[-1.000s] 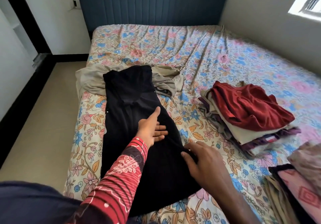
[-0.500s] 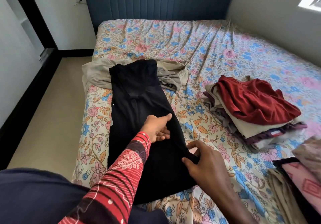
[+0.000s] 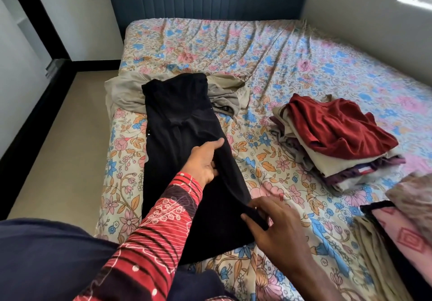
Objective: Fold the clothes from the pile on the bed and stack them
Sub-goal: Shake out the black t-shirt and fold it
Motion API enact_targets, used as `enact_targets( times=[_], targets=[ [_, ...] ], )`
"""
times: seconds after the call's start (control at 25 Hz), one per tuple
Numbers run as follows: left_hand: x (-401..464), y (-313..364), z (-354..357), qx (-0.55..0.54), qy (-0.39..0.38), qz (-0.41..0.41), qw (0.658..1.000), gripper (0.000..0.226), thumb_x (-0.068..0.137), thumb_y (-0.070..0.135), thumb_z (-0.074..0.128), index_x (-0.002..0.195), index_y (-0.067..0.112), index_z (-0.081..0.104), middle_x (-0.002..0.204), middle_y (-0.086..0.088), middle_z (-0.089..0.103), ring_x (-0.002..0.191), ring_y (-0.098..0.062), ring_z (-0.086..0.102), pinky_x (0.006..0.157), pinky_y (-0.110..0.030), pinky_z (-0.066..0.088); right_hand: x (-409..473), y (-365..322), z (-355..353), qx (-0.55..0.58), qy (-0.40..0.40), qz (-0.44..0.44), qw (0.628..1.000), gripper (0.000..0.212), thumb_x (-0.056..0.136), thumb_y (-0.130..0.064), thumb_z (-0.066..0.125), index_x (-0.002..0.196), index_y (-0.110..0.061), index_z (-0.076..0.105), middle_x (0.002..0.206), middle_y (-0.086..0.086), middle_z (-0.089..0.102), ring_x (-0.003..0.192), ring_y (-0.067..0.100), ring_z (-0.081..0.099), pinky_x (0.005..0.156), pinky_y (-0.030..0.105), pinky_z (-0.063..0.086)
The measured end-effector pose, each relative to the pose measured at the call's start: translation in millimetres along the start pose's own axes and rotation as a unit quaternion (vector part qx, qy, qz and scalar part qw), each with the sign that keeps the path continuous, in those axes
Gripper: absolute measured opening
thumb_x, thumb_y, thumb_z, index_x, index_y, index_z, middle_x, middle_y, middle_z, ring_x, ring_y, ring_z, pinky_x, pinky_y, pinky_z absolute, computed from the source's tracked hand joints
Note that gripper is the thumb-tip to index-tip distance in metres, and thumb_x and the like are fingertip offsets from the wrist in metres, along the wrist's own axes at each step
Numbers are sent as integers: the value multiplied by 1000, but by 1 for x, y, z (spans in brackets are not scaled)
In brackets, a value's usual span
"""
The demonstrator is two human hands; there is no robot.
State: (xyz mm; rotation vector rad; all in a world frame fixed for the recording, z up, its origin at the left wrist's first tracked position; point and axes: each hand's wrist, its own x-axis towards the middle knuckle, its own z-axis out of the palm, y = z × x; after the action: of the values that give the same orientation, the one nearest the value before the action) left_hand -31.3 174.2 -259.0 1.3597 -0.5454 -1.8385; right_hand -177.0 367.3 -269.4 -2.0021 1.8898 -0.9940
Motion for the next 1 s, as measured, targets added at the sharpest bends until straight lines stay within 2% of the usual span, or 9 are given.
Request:
enact_targets(
  times=[0.16, 0.36, 0.48, 0.64, 0.72, 0.8, 0.84, 0.92, 1.0],
  targets=[
    [-10, 18, -33, 33, 57, 97, 993, 61, 72, 9, 89, 120, 17, 52, 116, -10, 68, 107, -26, 67, 97, -53, 53, 8, -18, 20, 49, -52, -90, 993, 16, 88, -25, 78, 99, -28, 68, 89, -17, 64, 78, 1, 60, 65, 17, 49],
    [-36, -2, -86, 156, 76, 81, 982, 64, 76, -1, 84, 124, 17, 45, 110, -5, 66, 96, -19, 66, 82, -46, 57, 12, -37, 27, 65, -290, -113, 948, 25, 90, -48, 73, 102, -26, 73, 73, -11, 66, 70, 8, 63, 63, 18, 48],
    [-51, -16, -100, 214, 72, 92, 970, 65, 77, -8, 81, 123, 16, 42, 107, -11, 63, 78, -20, 68, 56, -36, 58, 22, -24, 14, 118, -216, -93, 965, 5, 91, -33, 78, 94, -30, 76, 73, -14, 69, 71, 6, 67, 62, 11, 45],
    [-79, -12, -135, 361, 53, 156, 918, 47, 81, -3, 81, 109, 15, 49, 81, -17, 72, 63, -28, 73, 55, -37, 61, 52, 27, 4, 11, -183, -111, 977, 29, 92, -21, 75, 110, -43, 73, 114, -24, 71, 109, -4, 64, 93, 32, 53],
    [-88, -5, -170, 577, 42, 295, 761, 33, 83, 4, 79, 104, 20, 59, 85, -2, 71, 70, -20, 69, 67, -40, 61, 64, 43, 7, -32, -222, -155, 962, 46, 90, -14, 77, 122, -46, 69, 140, -22, 61, 135, -6, 48, 111, 44, 43],
    [-94, -4, -200, 769, 15, 402, 496, 39, 79, 4, 79, 106, 29, 65, 97, 7, 60, 78, -13, 55, 70, -36, 55, 72, 47, 14, -66, -273, -206, 937, 59, 90, -12, 76, 134, -48, 62, 158, -22, 41, 152, -5, 21, 118, 44, 27],
    [-93, -8, -209, 805, -15, 428, 411, 46, 75, 4, 81, 107, 32, 66, 99, 7, 55, 80, -11, 49, 70, -32, 51, 75, 48, 18, -73, -293, -229, 925, 61, 92, -11, 72, 138, -48, 59, 162, -21, 33, 155, -3, 11, 120, 44, 20],
    [-90, -16, -215, 820, -81, 457, 335, 52, 73, 5, 81, 112, 34, 65, 106, 4, 53, 88, -13, 51, 74, -33, 49, 81, 49, 24, -73, -315, -269, 907, 61, 93, -9, 65, 140, -47, 58, 165, -20, 25, 157, 2, 2, 123, 46, 10],
    [-87, -19, -212, 808, -113, 485, 315, 49, 77, 7, 76, 116, 34, 65, 118, 2, 56, 103, -16, 55, 81, -37, 50, 85, 47, 30, -75, -332, -296, 893, 61, 88, -8, 62, 136, -46, 63, 165, -20, 26, 158, 6, 1, 125, 48, 5]
  ],
)
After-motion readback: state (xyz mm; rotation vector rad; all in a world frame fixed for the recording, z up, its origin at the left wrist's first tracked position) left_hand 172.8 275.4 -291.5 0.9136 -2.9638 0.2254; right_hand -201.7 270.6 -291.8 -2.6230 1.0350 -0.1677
